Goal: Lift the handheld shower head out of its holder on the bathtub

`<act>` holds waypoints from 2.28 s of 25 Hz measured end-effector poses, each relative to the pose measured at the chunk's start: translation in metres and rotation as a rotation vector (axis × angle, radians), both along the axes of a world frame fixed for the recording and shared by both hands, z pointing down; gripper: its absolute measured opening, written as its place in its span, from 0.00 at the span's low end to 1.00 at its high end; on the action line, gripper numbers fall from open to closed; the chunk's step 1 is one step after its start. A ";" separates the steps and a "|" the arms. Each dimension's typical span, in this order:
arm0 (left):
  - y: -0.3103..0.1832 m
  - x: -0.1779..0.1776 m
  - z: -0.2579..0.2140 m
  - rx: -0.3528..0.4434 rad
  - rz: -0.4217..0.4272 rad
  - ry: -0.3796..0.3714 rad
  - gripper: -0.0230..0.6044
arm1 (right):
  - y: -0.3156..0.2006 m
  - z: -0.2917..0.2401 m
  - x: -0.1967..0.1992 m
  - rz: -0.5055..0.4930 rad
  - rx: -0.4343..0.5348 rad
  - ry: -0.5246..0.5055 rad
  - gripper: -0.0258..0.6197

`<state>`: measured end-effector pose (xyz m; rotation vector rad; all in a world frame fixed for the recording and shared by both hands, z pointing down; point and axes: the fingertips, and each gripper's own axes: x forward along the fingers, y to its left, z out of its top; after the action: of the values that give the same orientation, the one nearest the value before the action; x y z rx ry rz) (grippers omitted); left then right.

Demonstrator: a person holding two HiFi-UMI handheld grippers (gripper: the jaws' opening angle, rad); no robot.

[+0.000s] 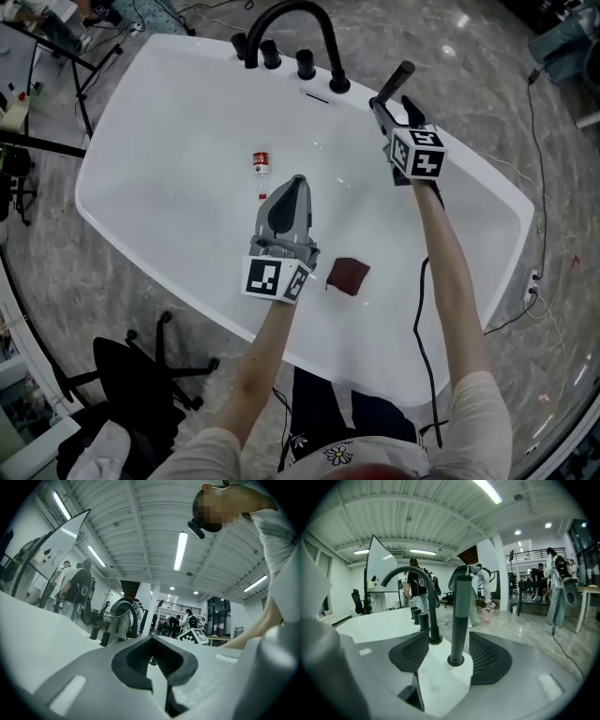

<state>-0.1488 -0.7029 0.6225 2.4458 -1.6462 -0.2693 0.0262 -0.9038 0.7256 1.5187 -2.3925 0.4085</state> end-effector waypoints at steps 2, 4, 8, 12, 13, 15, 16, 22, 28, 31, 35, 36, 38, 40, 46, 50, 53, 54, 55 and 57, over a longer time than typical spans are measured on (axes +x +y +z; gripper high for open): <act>-0.004 0.004 0.017 -0.014 -0.002 0.016 0.04 | -0.013 0.020 0.005 0.040 -0.024 0.010 0.47; -0.008 0.014 0.026 -0.010 0.011 0.019 0.04 | -0.025 0.033 0.005 0.045 -0.043 0.045 0.48; -0.012 0.029 0.039 0.014 0.035 0.023 0.04 | -0.033 0.055 0.000 0.025 -0.043 0.129 0.46; -0.015 0.040 0.072 -0.027 0.032 0.050 0.04 | -0.042 0.066 -0.002 0.044 -0.020 0.121 0.51; -0.014 0.046 0.078 -0.033 0.045 0.044 0.04 | -0.047 0.068 0.000 0.052 -0.020 0.129 0.51; -0.010 0.060 0.086 -0.037 0.084 0.027 0.04 | -0.052 0.072 0.005 0.079 -0.036 0.148 0.45; -0.007 0.067 0.088 -0.038 0.106 0.016 0.04 | -0.054 0.073 0.007 0.094 -0.046 0.157 0.44; -0.011 0.083 0.089 -0.025 0.168 -0.018 0.04 | -0.062 0.073 -0.006 0.031 -0.035 0.197 0.35; -0.009 0.078 0.099 -0.046 0.146 0.001 0.04 | -0.063 0.075 -0.016 -0.028 -0.024 0.246 0.28; -0.001 0.076 0.105 -0.073 0.154 -0.016 0.04 | -0.064 0.075 -0.017 -0.013 -0.032 0.247 0.27; 0.006 0.064 0.097 -0.070 0.157 -0.043 0.04 | -0.062 0.056 -0.013 0.046 0.010 0.211 0.27; 0.006 0.059 0.092 -0.058 0.145 -0.040 0.04 | -0.061 0.046 -0.014 0.053 0.028 0.196 0.27; 0.006 0.046 0.082 -0.044 0.117 -0.035 0.04 | -0.059 0.028 -0.016 0.059 0.053 0.175 0.27; 0.009 0.038 0.071 -0.043 0.100 -0.037 0.04 | -0.054 0.011 -0.016 0.062 0.069 0.167 0.27; 0.021 0.038 0.016 -0.016 0.116 -0.075 0.04 | -0.028 -0.054 -0.017 0.061 0.123 0.124 0.27; 0.032 0.054 -0.032 0.009 0.138 -0.073 0.04 | -0.006 -0.110 -0.012 0.061 0.159 0.105 0.27; 0.046 0.069 -0.075 0.070 0.157 -0.086 0.04 | 0.018 -0.161 -0.007 0.077 0.194 0.058 0.27; 0.052 0.073 -0.089 0.086 0.158 -0.091 0.04 | 0.029 -0.178 -0.006 0.082 0.203 0.037 0.27; 0.057 0.076 -0.103 0.097 0.160 -0.094 0.04 | 0.040 -0.195 -0.005 0.086 0.215 0.021 0.27; 0.066 0.083 -0.134 0.126 0.166 -0.093 0.04 | 0.062 -0.231 0.001 0.092 0.248 0.012 0.27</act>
<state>-0.0660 -0.6366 0.4887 2.7085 -1.4915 -0.2453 0.0269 -0.8417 0.4947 1.7342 -2.4442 0.1234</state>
